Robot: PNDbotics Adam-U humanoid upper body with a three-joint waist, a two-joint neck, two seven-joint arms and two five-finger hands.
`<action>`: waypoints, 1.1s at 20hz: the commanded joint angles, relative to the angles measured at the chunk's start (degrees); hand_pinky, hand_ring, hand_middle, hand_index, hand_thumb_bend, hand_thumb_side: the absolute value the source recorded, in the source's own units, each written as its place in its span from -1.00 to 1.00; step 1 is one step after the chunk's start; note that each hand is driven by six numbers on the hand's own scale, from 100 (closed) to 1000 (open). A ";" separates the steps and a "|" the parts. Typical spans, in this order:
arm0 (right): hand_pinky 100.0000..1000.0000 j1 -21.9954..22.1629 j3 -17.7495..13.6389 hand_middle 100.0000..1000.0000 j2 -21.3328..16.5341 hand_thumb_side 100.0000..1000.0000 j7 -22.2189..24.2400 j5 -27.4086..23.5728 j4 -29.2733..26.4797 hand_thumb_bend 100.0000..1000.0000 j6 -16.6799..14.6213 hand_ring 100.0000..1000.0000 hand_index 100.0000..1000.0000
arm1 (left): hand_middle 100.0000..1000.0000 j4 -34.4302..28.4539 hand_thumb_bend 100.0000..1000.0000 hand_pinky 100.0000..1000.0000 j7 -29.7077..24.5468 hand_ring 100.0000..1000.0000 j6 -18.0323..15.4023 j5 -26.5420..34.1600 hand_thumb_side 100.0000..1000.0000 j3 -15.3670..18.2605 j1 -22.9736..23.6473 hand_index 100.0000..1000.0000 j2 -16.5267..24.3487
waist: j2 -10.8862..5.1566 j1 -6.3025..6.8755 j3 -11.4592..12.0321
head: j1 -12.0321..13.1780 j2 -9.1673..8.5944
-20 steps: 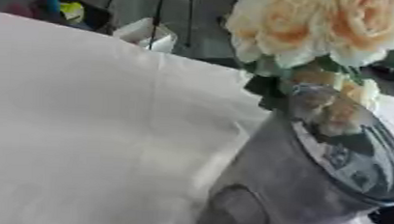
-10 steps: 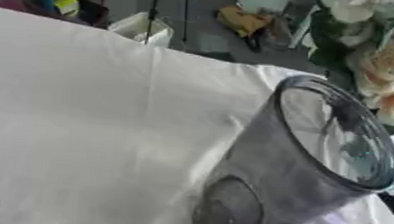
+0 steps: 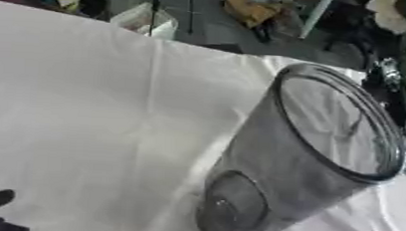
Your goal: Arrange flowers into the vase.
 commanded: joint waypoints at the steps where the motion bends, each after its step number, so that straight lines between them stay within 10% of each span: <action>1: -1.00 0.63 -2.23 -1.00 -3.55 0.89 1.49 -4.37 -1.63 -1.00 0.05 -1.00 -0.87 | 0.72 -0.76 -0.80 0.18 0.25 0.40 0.26 0.59 1.00 0.94 0.24 0.63 0.90 | -8.81 1.10 -0.67 | 0.85 0.61; 22: -1.00 3.87 -6.41 -1.00 -8.71 0.89 2.05 -22.91 -4.30 -1.00 -4.53 -1.00 -0.86 | 0.71 -0.76 -0.79 0.18 1.63 0.39 1.25 2.13 1.00 2.28 3.31 0.63 1.32 | -14.15 3.32 -6.41 | 5.68 5.34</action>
